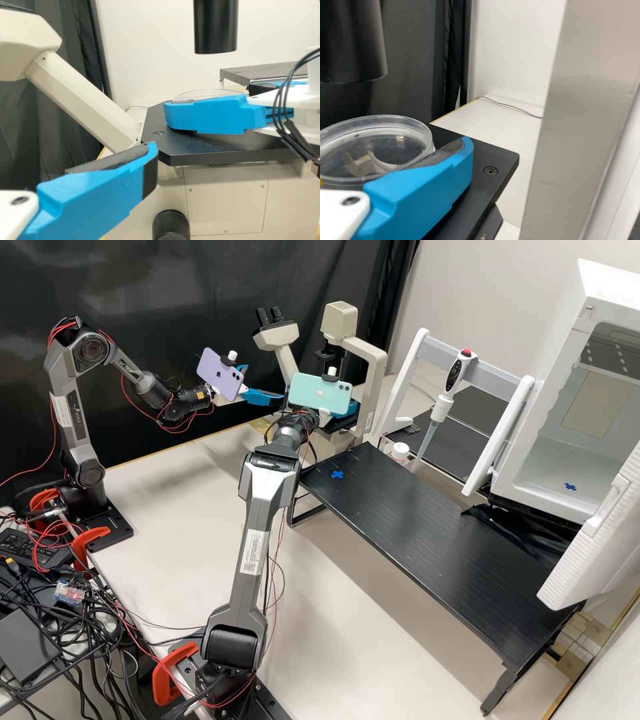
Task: Move the petri dish to the bench
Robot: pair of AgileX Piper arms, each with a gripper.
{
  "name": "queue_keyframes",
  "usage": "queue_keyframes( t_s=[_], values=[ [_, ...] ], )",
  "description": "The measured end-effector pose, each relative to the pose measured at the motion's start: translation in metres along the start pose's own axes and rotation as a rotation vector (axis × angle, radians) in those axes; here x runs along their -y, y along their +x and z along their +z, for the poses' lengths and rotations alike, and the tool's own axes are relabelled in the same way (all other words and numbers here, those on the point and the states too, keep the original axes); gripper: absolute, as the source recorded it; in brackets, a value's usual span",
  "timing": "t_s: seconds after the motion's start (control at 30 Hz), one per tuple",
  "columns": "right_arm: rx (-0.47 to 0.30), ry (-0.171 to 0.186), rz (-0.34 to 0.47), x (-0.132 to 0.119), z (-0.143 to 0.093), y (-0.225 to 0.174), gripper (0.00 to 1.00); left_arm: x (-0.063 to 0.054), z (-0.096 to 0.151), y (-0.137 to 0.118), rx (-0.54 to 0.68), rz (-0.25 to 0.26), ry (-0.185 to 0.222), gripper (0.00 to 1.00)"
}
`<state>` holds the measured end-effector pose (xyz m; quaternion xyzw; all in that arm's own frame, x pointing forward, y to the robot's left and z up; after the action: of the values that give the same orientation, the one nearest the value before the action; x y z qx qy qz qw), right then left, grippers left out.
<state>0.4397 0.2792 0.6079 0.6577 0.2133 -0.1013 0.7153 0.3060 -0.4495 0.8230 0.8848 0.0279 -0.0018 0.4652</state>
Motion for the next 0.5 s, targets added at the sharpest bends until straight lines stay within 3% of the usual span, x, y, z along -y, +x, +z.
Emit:
queue_keyframes(
  t_s=[0.5],
  values=[
    [0.011,-0.01,-0.023,0.0031,0.0048,0.0004,0.0,0.0,0.0,0.0,0.0,0.0,0.0,1.0]
  ],
)
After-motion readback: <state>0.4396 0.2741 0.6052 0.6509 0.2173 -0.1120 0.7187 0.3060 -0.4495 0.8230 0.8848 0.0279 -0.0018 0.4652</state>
